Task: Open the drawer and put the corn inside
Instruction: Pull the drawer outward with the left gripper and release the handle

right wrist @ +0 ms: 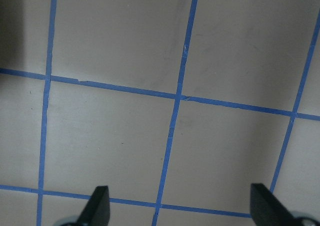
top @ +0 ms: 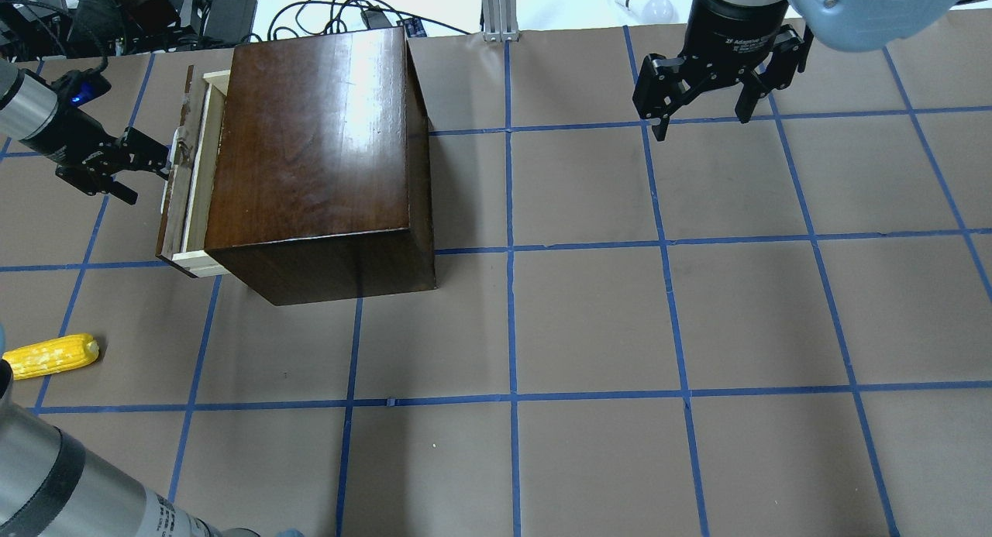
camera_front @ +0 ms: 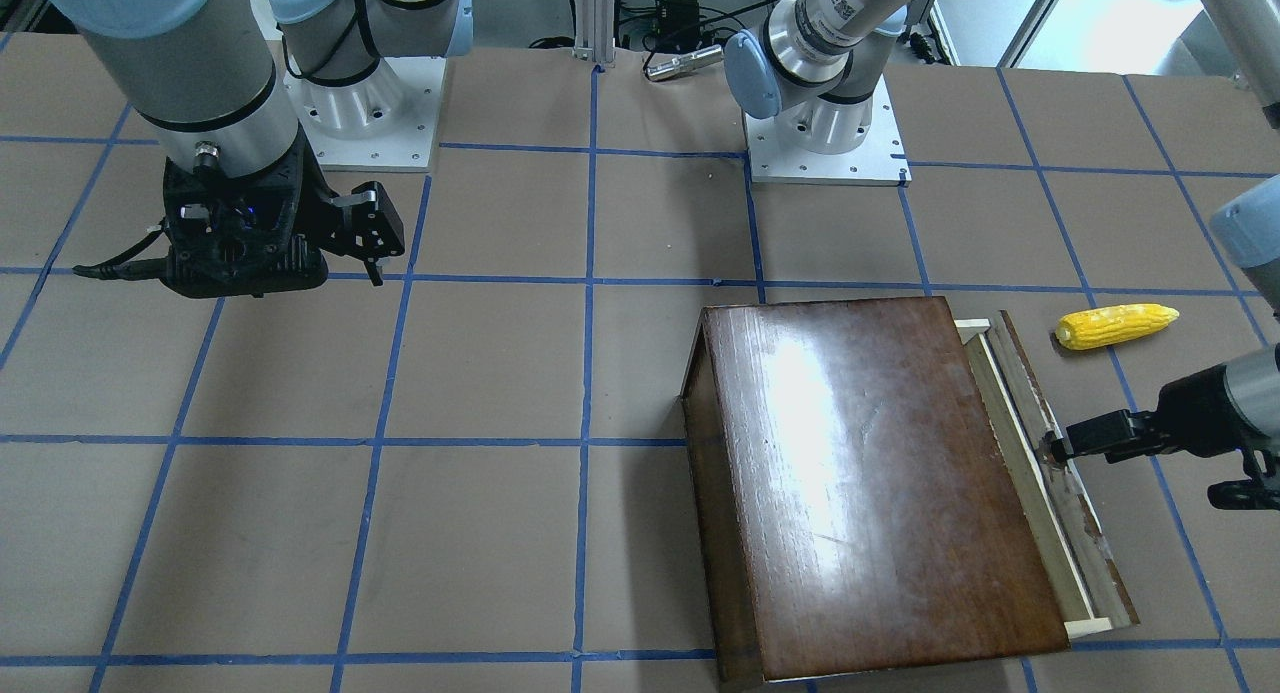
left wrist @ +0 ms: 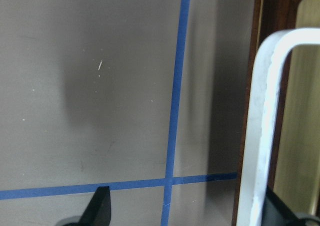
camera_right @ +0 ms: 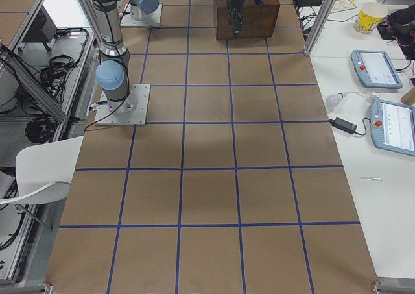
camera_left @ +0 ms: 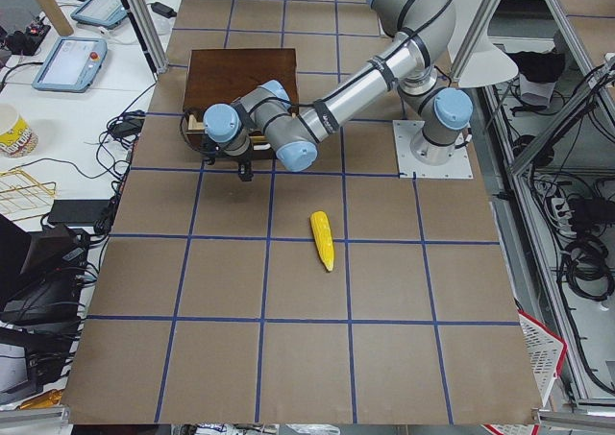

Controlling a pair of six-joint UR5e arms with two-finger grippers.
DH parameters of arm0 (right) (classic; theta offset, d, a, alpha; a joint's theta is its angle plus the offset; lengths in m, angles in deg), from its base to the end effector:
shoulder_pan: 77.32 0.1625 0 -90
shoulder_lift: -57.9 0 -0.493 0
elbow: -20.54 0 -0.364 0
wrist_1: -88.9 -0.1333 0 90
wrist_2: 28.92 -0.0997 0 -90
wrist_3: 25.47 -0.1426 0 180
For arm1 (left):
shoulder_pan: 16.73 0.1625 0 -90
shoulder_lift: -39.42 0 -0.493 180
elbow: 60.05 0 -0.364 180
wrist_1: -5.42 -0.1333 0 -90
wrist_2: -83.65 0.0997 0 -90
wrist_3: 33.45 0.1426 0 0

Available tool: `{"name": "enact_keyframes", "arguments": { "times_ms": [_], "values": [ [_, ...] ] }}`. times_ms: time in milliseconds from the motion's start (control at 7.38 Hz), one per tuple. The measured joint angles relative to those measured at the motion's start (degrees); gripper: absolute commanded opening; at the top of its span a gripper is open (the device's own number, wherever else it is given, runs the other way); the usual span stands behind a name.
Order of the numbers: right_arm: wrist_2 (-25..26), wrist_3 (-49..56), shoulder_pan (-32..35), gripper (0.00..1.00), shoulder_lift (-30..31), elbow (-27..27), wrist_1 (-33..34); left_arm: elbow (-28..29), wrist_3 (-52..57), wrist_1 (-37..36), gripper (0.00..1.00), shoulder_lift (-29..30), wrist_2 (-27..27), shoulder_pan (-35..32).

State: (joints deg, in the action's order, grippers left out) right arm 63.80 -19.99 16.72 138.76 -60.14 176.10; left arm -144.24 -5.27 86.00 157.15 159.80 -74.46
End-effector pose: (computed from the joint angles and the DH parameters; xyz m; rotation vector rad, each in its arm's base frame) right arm 0.1639 -0.5251 0.5035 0.2584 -3.0831 -0.0717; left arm 0.1972 -0.6258 0.3062 0.1382 -2.8194 -0.0945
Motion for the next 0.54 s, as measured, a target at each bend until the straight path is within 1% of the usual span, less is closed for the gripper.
{"name": "enact_keyframes", "arguments": {
  "times_ms": [542],
  "values": [
    [0.00,0.00,0.00,1.00,0.00,0.00,0.04,0.43,1.46,-0.06,1.00,0.01,0.05,1.88]
  ]
}}
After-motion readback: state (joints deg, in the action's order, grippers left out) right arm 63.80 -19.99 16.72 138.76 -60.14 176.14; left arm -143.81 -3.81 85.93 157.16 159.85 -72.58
